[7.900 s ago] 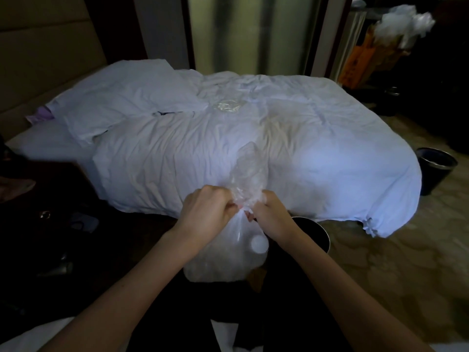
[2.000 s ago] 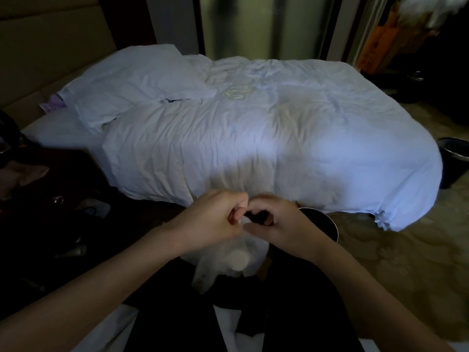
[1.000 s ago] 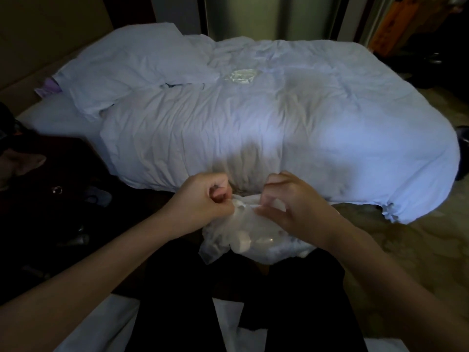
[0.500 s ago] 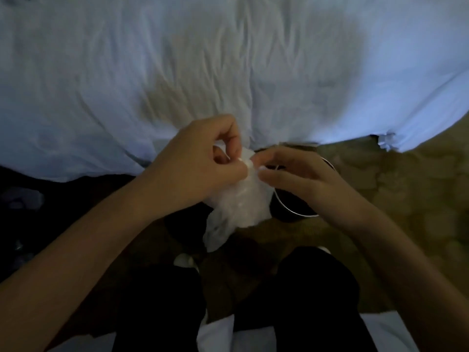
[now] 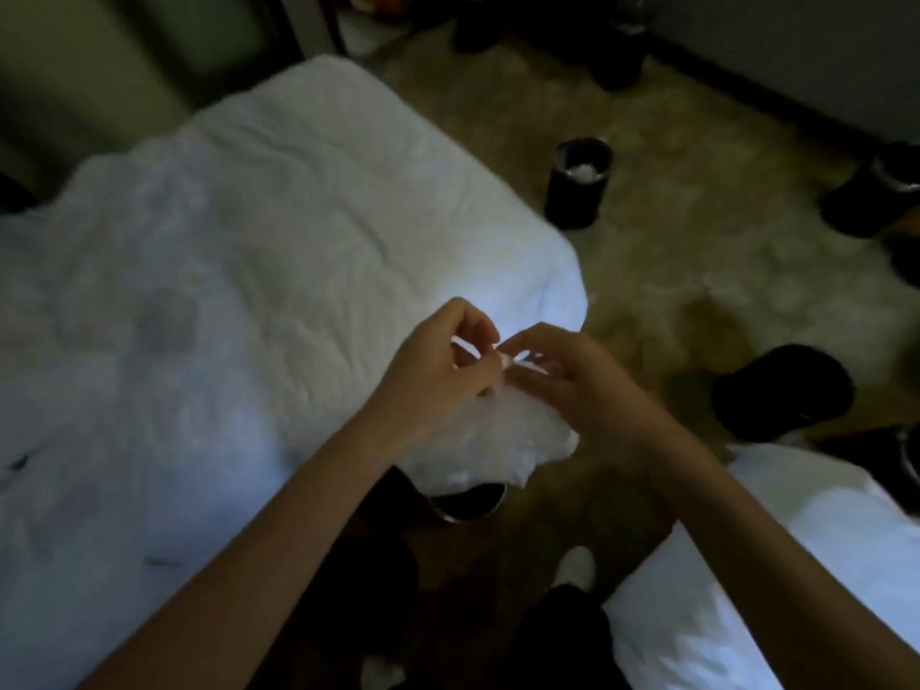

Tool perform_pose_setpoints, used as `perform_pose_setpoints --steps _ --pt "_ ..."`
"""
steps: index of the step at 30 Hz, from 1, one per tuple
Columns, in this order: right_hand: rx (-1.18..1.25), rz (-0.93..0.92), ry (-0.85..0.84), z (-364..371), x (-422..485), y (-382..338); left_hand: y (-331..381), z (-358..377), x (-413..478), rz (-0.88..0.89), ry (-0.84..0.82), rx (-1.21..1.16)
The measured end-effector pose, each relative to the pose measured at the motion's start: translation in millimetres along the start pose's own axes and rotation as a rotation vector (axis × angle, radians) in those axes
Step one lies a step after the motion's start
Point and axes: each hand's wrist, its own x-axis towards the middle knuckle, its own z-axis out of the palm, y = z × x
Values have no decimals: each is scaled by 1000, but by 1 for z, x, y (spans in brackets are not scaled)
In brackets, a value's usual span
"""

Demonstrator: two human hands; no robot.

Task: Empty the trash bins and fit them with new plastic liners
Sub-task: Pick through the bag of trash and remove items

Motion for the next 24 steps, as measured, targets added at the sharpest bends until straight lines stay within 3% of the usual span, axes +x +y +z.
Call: perform_pose_setpoints --steps 4,13,18,24 --pt "-33 -51 122 -104 1 -18 84 43 51 32 48 -26" --pt "-127 -72 353 -313 11 -36 234 132 164 198 -22 -44" --pt "-134 -68 505 -385 25 -31 283 166 225 339 -107 -64" --pt "-194 -5 618 -459 79 -11 311 205 328 351 -151 -180"
